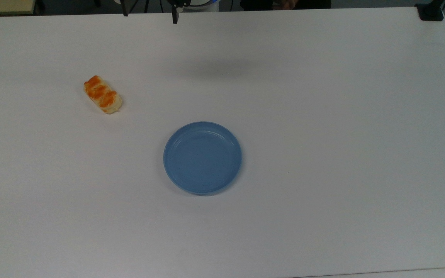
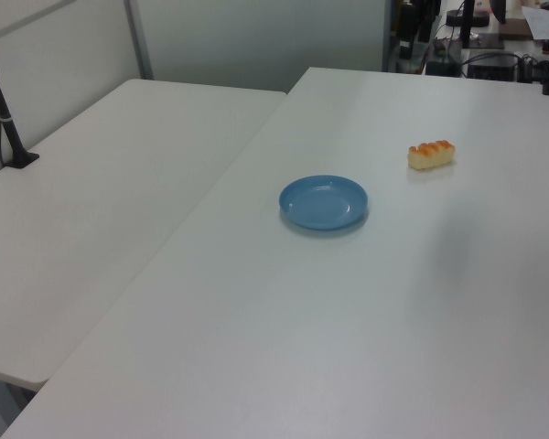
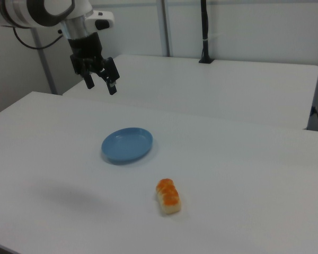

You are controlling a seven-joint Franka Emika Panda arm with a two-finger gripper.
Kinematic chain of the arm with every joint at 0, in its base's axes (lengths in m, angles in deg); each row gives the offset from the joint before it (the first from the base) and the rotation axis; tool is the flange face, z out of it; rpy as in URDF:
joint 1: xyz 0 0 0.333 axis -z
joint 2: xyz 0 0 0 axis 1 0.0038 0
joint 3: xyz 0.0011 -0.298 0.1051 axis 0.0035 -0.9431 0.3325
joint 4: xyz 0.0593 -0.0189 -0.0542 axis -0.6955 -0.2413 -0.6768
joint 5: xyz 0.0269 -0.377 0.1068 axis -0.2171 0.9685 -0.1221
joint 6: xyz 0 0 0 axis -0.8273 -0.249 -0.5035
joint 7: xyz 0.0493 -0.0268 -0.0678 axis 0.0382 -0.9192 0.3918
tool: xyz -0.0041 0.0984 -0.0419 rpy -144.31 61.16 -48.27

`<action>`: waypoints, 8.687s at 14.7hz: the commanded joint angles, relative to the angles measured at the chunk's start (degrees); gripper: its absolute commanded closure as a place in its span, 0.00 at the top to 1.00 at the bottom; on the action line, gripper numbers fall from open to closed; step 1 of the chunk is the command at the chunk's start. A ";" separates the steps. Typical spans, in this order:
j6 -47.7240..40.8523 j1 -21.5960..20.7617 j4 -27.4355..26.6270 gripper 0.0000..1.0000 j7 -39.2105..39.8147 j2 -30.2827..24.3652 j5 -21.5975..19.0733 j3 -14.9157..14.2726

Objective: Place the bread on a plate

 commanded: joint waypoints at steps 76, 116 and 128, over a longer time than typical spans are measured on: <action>15.13 11.14 -12.87 0.42 43.91 10.00 1.87 1.11; 6.44 -4.00 15.01 1.00 -16.69 23.04 1.85 0.32; -11.26 3.04 6.76 1.00 4.60 -0.36 -0.96 0.06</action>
